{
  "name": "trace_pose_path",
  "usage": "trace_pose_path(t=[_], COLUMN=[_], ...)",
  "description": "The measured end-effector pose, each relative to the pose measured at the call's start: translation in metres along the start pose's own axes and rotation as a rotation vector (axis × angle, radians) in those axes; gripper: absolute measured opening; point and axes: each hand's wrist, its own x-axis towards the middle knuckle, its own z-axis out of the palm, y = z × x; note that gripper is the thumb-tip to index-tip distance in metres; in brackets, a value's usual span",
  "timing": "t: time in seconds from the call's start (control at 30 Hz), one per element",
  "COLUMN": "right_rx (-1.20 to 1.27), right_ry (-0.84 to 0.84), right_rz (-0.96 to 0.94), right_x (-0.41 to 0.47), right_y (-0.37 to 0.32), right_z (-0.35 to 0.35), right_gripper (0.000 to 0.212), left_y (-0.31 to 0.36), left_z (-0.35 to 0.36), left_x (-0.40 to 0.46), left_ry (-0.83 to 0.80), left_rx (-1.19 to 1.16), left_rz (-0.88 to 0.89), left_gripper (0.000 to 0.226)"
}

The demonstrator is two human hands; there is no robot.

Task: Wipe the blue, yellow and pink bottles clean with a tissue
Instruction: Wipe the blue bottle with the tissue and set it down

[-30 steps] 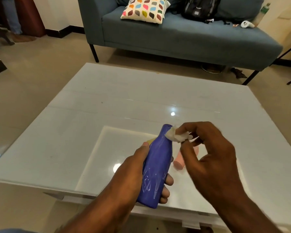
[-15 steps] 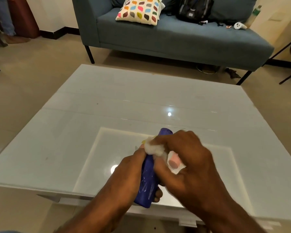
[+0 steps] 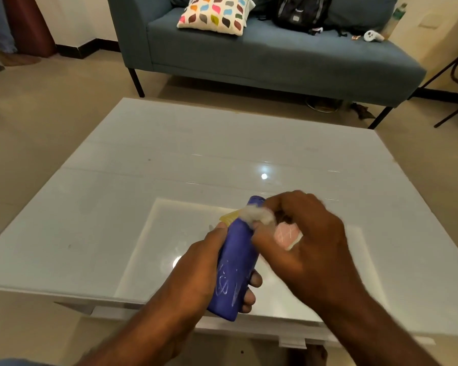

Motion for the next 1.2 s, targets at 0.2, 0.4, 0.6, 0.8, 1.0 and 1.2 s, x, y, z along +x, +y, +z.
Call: trace_pose_path(t=[0.2, 0.4, 0.6, 0.8, 1.0, 1.2], right_rx=[0.052, 0.013, 0.057, 0.019, 0.02, -0.082], right_ry=[-0.042, -0.022, -0.103, -0.033, -0.167, -0.092], right_rz=[-0.012, 0.03, -0.047, 0.066, -0.078, 0.02], right_x=[-0.004, 0.001, -0.011, -0.001, -0.013, -0.002], right_y=[-0.006, 0.002, -0.011, 0.002, -0.014, 0.0], right_z=[-0.001, -0.004, 0.001, -0.004, 0.002, -0.005], right_gripper=[0.011, 0.009, 0.012, 0.013, 0.012, 0.012], left_y=[-0.002, -0.002, 0.0, 0.001, 0.007, 0.02], left_z=[-0.002, -0.001, -0.001, 0.001, 0.008, 0.009], left_x=[0.002, -0.001, -0.001, -0.003, -0.002, -0.004], left_ry=[0.031, 0.024, 0.092, 0.083, 0.212, 0.053], left_rx=[-0.029, -0.005, 0.026, 0.035, 0.029, -0.072], left_rz=[0.016, 0.002, 0.025, -0.013, -0.092, -0.258], left_gripper=[0.055, 0.056, 0.058, 0.058, 0.056, 0.06])
